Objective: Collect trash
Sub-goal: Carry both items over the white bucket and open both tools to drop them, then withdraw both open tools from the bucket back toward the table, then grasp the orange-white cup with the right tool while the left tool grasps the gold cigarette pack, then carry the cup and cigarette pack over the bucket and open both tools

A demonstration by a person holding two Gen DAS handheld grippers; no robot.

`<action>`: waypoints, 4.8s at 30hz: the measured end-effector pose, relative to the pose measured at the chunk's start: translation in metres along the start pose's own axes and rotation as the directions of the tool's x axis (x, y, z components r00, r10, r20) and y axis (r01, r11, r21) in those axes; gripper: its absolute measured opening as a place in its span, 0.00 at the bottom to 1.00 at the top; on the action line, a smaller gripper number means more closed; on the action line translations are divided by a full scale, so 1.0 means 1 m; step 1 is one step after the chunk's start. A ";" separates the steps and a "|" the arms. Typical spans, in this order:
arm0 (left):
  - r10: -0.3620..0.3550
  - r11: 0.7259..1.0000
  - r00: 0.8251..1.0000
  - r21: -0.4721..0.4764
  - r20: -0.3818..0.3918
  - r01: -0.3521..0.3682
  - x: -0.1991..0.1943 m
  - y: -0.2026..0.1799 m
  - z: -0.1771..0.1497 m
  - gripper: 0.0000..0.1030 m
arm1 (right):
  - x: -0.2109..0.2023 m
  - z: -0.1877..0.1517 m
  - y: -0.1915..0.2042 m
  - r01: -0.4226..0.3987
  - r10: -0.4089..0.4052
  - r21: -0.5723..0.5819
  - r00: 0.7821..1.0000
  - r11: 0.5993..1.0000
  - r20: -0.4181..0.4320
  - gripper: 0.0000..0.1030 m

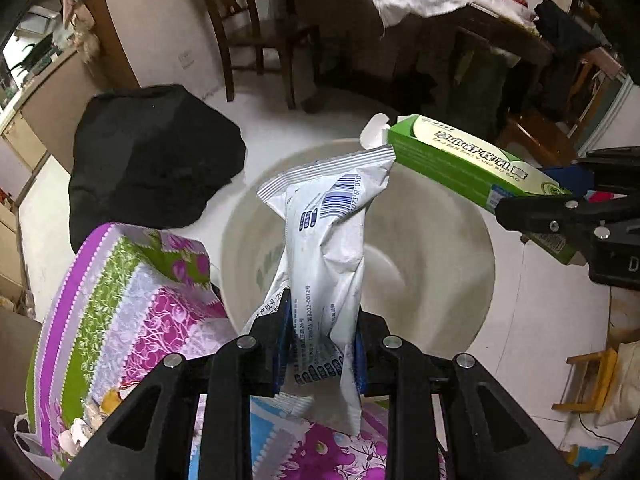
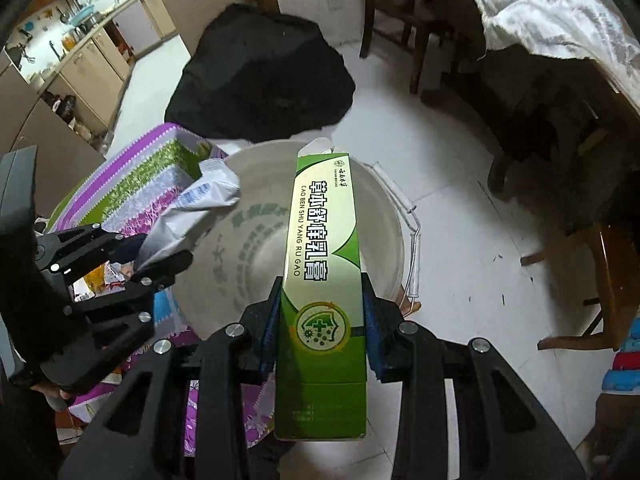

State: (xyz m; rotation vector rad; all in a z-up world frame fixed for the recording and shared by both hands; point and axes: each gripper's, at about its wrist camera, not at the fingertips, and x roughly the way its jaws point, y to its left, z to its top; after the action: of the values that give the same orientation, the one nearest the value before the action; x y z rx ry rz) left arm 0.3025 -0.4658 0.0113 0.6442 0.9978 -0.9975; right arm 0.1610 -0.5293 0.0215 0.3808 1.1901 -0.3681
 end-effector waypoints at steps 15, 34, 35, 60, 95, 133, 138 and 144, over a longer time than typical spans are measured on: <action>0.020 1.000 1.000 -0.012 -0.020 -0.020 0.028 0.006 0.006 0.26 | 0.021 0.026 -0.001 -0.047 0.047 0.021 0.998 0.999 -0.028 0.34; 0.066 0.997 0.998 -0.050 0.014 -0.066 0.038 0.032 0.000 0.43 | 0.037 0.035 -0.004 -0.022 0.023 0.035 1.000 0.999 -0.014 0.54; 0.066 0.997 0.998 -0.050 0.014 -0.065 0.038 0.032 -0.001 0.44 | 0.037 0.035 -0.004 -0.020 0.020 0.033 1.000 0.999 -0.014 0.54; 0.160 0.975 0.963 -0.186 0.217 -0.120 -0.015 0.051 -0.036 0.63 | 0.018 0.001 0.027 0.014 -0.002 -0.060 0.980 0.998 0.198 0.60; 0.449 0.773 0.880 -0.562 0.158 -0.293 -0.211 0.227 -0.559 0.79 | 0.071 -0.198 0.280 -0.350 0.454 -0.497 0.885 0.794 0.102 0.80; 0.541 0.622 0.839 -0.700 0.058 -0.352 -0.156 0.211 -0.573 0.50 | 0.090 -0.220 0.301 -0.299 0.415 -0.416 0.883 0.859 0.221 0.36; 0.562 0.552 0.827 -0.756 0.026 -0.352 -0.170 0.192 -0.580 0.50 | 0.077 -0.227 0.302 -0.297 0.428 -0.446 0.874 0.844 0.228 0.36; 0.568 0.482 0.822 -0.794 -0.039 -0.370 -0.170 0.177 -0.577 0.50 | 0.076 -0.236 0.305 -0.309 0.442 -0.468 0.873 0.828 0.206 0.36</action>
State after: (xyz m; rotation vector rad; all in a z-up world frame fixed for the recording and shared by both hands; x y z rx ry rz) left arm 0.2107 0.1479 -0.0780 0.0294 0.8556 -0.0587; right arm 0.1358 -0.1556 -0.0977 0.1643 0.8281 0.1831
